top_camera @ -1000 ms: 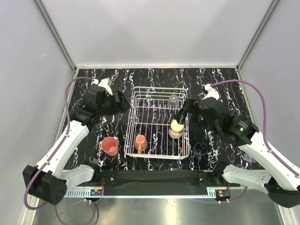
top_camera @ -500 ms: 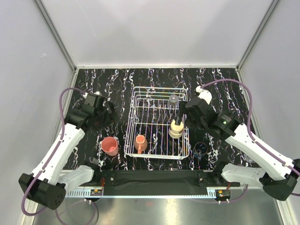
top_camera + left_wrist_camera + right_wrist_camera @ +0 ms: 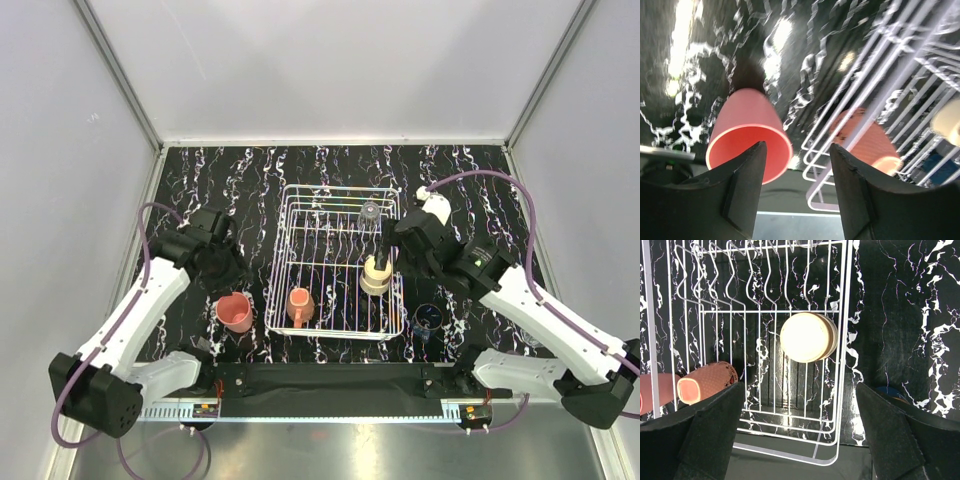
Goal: Load the cups into the dish rack
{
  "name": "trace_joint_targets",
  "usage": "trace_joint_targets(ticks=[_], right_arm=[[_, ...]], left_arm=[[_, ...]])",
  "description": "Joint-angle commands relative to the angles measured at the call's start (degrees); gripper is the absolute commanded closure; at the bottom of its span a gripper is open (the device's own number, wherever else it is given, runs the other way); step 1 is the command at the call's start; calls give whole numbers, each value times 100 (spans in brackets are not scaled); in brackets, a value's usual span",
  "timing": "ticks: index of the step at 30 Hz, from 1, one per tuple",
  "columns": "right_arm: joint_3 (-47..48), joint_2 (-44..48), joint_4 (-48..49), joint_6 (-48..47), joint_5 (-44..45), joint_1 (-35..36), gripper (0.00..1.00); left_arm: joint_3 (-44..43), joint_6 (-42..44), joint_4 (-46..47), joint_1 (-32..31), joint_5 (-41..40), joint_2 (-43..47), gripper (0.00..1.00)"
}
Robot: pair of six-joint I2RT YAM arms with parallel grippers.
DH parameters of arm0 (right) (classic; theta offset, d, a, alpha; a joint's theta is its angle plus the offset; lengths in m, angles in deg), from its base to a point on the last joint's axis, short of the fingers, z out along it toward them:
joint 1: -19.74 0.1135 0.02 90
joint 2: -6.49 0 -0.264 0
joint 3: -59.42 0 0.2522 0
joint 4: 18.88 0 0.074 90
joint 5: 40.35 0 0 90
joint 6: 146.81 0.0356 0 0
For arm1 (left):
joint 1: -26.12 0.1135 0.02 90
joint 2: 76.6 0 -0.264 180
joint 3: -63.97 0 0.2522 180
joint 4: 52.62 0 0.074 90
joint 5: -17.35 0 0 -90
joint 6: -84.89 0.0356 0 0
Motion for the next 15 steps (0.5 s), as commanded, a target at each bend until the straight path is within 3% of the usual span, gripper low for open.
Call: trace_joint_targets(ticks=[1, 12, 15], right_arm=[[-33, 166, 134, -57, 218, 33, 0], [-130, 140, 205, -14, 147, 33, 0], [-121, 131, 205, -14, 174, 24, 0]], left_arm=[[216, -478, -214, 39, 139, -93, 41], [699, -813, 74, 39, -151, -154, 41], [998, -822, 268, 48, -186, -242, 57]])
